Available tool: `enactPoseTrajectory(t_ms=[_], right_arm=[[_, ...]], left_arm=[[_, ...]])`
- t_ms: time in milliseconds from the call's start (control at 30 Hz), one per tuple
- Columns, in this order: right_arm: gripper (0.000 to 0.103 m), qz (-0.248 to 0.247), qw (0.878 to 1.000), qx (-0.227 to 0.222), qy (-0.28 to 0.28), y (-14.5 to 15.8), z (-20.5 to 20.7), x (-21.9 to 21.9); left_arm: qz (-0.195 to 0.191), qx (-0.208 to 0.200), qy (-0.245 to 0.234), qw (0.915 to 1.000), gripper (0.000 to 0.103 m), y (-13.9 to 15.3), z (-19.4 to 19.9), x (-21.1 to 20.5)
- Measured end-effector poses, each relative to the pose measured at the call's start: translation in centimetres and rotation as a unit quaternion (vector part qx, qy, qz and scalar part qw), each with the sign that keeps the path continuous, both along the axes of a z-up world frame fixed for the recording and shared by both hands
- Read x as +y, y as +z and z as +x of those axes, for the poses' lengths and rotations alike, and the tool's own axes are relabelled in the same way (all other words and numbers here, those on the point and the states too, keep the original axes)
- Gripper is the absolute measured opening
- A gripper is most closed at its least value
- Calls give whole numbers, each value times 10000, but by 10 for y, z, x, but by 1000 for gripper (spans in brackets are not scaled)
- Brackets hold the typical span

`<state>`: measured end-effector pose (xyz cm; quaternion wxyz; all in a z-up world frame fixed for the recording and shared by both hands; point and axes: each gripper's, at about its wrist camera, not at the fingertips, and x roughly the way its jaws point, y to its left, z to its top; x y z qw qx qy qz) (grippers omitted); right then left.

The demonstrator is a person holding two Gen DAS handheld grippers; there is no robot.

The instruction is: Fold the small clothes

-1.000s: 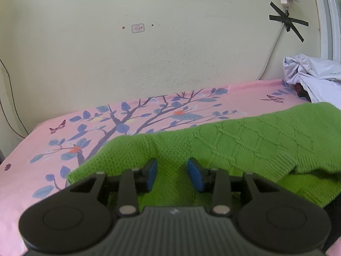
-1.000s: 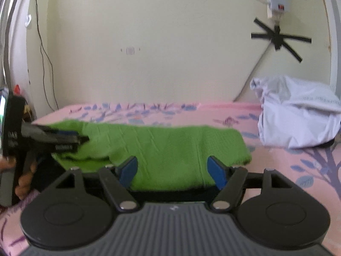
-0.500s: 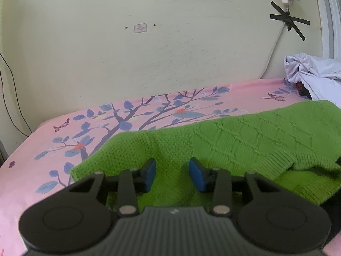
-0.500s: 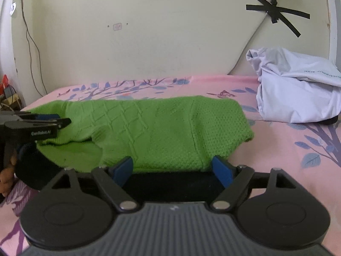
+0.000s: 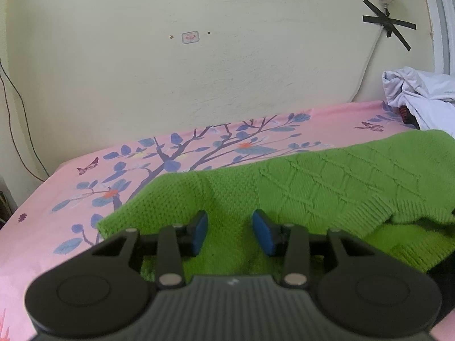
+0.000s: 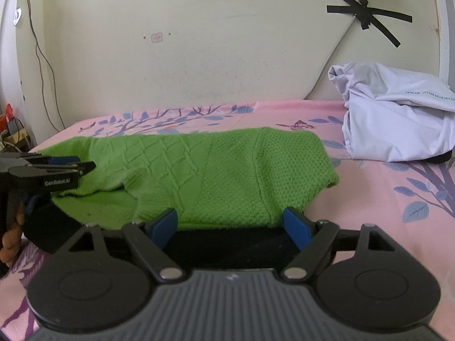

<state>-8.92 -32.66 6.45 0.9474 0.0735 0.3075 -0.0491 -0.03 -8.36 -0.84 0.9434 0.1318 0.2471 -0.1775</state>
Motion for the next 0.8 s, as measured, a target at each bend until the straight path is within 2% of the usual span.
enactPoseTrajectory(t_ms=[633,800], right_arm=[[76,191,9998,-103,-7,0,-3,-3],[76,211,9996,-172,43,0,-5,-3]], left_arm=[[122,-46,198,9997,44,0,-7,-4],[93,-77,180,9998,50,0,-9,-3]])
